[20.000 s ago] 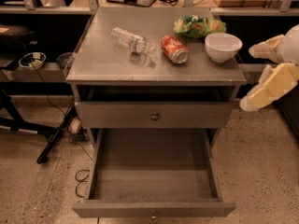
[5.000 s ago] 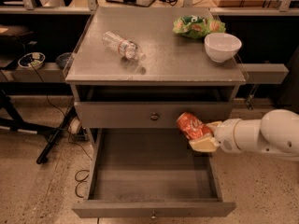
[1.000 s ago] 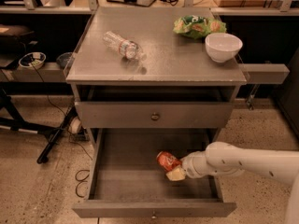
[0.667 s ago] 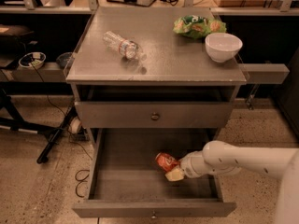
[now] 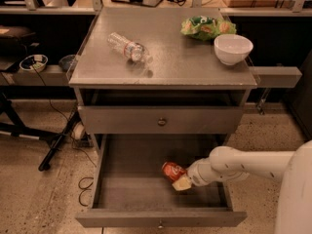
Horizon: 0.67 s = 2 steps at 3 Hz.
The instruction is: Place coke can into middle drawer
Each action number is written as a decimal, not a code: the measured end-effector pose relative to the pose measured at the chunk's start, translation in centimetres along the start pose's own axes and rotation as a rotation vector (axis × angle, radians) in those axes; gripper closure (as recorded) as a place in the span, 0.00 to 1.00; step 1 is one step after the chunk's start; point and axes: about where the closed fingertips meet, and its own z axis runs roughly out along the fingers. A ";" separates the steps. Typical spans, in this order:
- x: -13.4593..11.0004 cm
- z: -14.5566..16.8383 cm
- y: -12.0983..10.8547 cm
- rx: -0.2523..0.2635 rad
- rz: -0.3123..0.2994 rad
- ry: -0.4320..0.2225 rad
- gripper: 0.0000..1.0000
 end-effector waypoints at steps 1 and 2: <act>0.0 0.0 0.0 0.000 0.000 0.000 0.50; 0.0 0.0 0.0 0.000 0.000 0.000 0.27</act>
Offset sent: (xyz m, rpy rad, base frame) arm 0.0000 0.0000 0.0000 0.0000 0.0000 0.0000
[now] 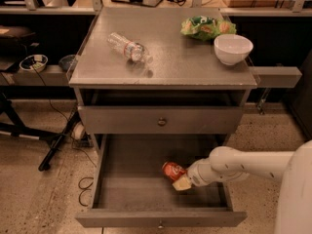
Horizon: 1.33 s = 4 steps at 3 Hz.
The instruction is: Place coke can into middle drawer
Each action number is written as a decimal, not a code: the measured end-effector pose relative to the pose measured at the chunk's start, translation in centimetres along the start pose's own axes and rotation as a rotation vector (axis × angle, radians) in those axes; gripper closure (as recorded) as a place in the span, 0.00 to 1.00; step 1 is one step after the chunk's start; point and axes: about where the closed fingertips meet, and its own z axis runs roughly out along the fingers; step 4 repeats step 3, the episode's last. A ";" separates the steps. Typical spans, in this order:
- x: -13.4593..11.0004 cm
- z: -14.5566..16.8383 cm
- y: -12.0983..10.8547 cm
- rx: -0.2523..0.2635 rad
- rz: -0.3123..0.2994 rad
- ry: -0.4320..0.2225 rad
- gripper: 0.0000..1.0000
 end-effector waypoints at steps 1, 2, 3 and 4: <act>0.0 0.0 0.0 0.000 0.000 0.000 0.04; 0.0 0.0 0.0 0.000 0.000 0.000 0.00; 0.0 0.0 0.0 0.000 0.000 0.000 0.00; 0.0 0.0 0.0 0.000 0.000 0.000 0.00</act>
Offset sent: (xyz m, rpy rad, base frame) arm 0.0000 0.0000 0.0000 0.0000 0.0000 0.0000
